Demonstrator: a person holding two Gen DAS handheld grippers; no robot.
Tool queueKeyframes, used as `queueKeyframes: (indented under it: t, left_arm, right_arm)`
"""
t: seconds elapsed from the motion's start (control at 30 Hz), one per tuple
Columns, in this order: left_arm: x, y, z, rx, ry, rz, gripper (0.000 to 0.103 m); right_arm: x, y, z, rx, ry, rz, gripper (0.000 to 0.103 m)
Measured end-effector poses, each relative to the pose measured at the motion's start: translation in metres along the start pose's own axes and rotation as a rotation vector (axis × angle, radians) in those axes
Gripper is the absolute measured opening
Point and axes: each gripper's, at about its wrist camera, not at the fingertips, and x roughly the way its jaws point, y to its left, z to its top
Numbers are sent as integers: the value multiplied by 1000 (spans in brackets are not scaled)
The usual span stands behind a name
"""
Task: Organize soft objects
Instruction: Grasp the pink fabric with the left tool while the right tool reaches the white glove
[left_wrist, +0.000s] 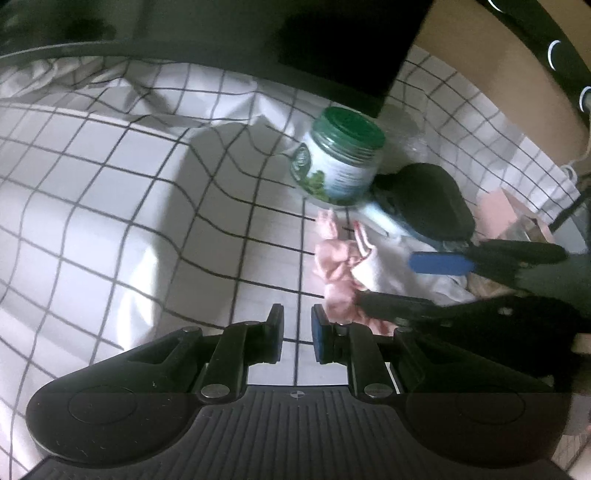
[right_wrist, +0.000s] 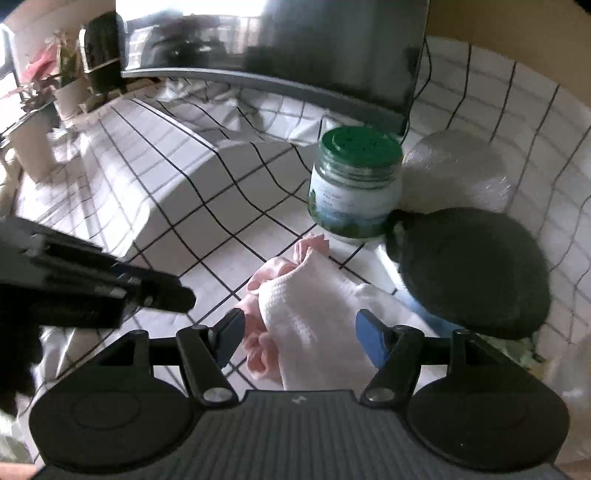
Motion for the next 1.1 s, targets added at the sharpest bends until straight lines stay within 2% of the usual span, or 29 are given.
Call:
queueKeyframes:
  t: [0.07, 0.13, 0.2, 0.33, 0.4, 0.57, 0.63, 0.77, 0.87, 0.97, 1.1]
  left_arm:
    - [0, -1, 1, 5, 0, -1, 17]
    - [0, -1, 3, 9, -5, -5, 17]
    - [2, 0, 5, 12, -7, -7, 17]
    - [12, -4, 11, 15, 3, -33, 17]
    - [18, -10, 15, 23, 2, -42, 17]
    - [32, -29, 21, 70, -4, -70, 17]
    - [39, -35, 19, 112, 15, -40, 18]
    - [46, -42, 11, 234, 33, 80, 23]
    - [45, -41, 8, 287, 21, 122, 24]
    - [45, -36, 13, 249, 31, 83, 23]
    - [49, -44, 17, 238, 25, 11, 23]
  right_arm:
    - [9, -4, 4, 56, 14, 10, 61]
    - [6, -17, 5, 146, 9, 30, 35]
    - [-4, -31, 4, 224, -13, 52, 25]
    - [-19, -46, -3, 273, -27, -92, 18]
    - [-20, -50, -8, 267, -8, -136, 18]
    - [-17, -46, -27, 265, 50, -144, 18]
    - [-13, -43, -36, 272, 69, -150, 18]
    - [-19, -37, -47, 231, 35, -169, 18]
    - [-20, -35, -50, 222, 26, -172, 20]
    - [-20, -35, -50, 230, 21, -172, 23]
    - [-19, -33, -52, 237, 4, -170, 33]
